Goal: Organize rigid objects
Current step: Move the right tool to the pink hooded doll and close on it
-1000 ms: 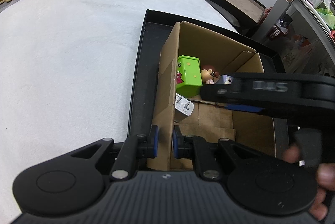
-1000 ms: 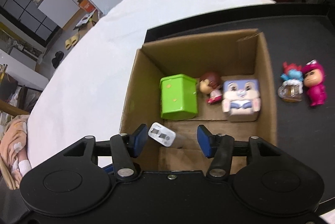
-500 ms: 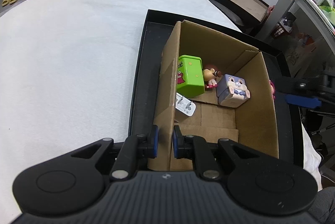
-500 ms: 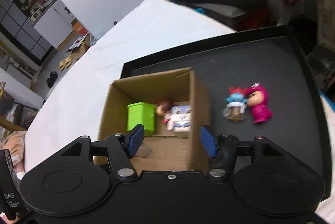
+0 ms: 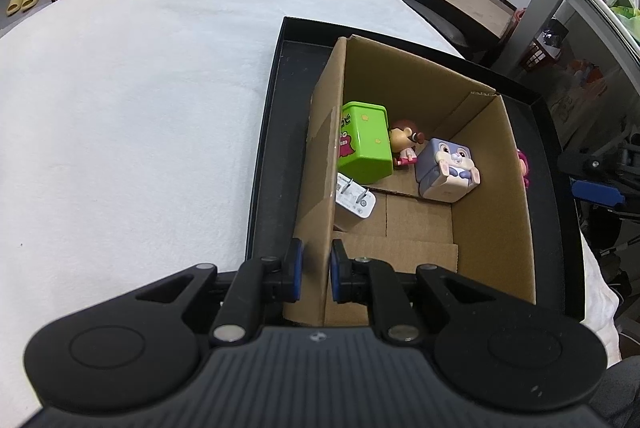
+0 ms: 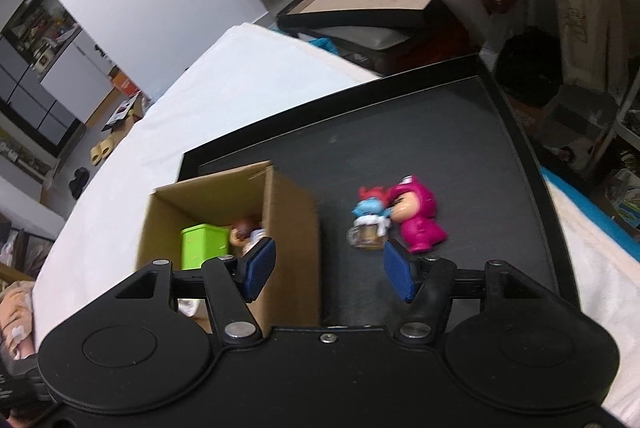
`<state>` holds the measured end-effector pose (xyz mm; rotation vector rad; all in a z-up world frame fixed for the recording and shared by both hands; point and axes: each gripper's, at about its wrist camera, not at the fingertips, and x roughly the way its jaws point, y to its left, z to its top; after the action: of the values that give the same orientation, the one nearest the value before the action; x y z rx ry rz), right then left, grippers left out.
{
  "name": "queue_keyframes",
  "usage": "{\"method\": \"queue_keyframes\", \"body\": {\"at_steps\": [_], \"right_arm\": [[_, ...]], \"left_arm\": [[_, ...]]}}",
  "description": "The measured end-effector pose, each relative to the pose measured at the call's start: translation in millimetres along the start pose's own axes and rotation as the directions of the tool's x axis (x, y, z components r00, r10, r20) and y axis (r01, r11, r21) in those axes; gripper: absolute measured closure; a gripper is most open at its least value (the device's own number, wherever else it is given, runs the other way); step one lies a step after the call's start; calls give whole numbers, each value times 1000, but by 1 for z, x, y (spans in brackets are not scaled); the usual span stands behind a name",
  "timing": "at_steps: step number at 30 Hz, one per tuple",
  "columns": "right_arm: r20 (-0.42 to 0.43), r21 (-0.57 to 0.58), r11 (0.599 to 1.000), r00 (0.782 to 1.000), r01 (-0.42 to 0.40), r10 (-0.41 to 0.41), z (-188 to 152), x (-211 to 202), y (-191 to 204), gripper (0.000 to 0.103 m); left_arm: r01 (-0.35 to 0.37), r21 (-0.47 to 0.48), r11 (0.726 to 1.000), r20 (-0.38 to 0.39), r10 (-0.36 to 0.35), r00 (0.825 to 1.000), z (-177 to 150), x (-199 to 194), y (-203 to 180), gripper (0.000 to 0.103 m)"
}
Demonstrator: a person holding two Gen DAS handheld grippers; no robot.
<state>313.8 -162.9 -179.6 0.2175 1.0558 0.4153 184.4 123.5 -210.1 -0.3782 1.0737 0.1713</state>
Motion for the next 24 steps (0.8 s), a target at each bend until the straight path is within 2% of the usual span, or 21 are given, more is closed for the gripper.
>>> {"method": "queue_keyframes", "body": {"at_steps": [10, 20, 24], "right_arm": [[2, -12, 995, 995, 100, -100, 1, 32, -28, 44], [-31, -55, 990, 990, 132, -134, 2, 67, -40, 44], [-47, -80, 986, 988, 144, -148, 2, 79, -39, 49]], "left_arm": [[-4, -3, 1000, -7, 4, 1000, 1, 2, 0, 90], [-13, 7, 1000, -13, 13, 1000, 0, 5, -2, 90], [-20, 13, 1000, -15, 20, 1000, 0, 7, -4, 90]]}}
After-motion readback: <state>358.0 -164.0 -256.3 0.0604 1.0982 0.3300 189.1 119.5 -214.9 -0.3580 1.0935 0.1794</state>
